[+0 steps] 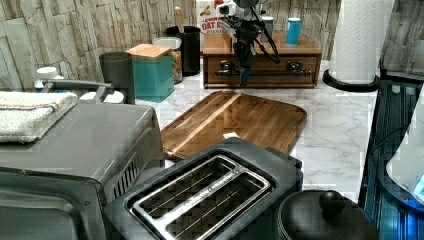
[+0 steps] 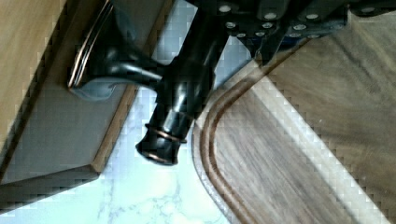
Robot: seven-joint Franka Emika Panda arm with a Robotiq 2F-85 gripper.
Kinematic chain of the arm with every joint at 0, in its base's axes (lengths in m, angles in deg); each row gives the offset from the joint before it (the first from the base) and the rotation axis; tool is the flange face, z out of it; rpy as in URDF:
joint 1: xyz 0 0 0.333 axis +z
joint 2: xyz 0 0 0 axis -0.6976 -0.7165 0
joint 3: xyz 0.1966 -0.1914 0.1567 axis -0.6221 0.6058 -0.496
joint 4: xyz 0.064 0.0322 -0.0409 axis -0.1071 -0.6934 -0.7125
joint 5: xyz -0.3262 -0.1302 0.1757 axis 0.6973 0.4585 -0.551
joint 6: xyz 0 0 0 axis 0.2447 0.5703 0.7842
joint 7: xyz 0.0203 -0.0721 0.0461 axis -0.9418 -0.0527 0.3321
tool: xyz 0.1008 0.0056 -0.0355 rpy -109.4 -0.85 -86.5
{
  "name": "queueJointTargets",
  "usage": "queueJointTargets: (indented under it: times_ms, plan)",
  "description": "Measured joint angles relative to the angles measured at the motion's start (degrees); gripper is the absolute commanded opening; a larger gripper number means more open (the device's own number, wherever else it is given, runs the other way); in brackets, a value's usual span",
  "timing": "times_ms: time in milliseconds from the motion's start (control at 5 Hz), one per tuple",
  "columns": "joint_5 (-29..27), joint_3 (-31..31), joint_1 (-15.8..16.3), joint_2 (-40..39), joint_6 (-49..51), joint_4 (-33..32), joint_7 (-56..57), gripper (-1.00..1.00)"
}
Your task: Close the drawer.
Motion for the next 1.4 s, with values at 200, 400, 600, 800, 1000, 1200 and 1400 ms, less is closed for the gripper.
queueJointTargets:
  times_ms: [200,400,600,800,1000,1200,1400]
  plan:
    - [-0.44,-0.01,-0.1,-0.48,2.38,1.45,4.36,-1.0]
    - [-0.44,-0.01,-0.15,-0.77,3.36,2.24,7.95,-1.0]
    - [-1.93,-0.03,-0.31,-0.83,3.19,2.24,7.95,-1.0]
    - [-2.31,0.08,-0.38,-0.88,3.94,2.69,7.95,-1.0]
    - [-2.33,0.04,-0.39,-1.2,4.03,3.02,7.95,-1.0]
    - [-2.33,0.04,-0.38,-1.23,4.06,3.02,7.95,-1.0]
    - [-2.27,0.04,-0.38,-1.34,4.06,3.13,7.95,-1.0]
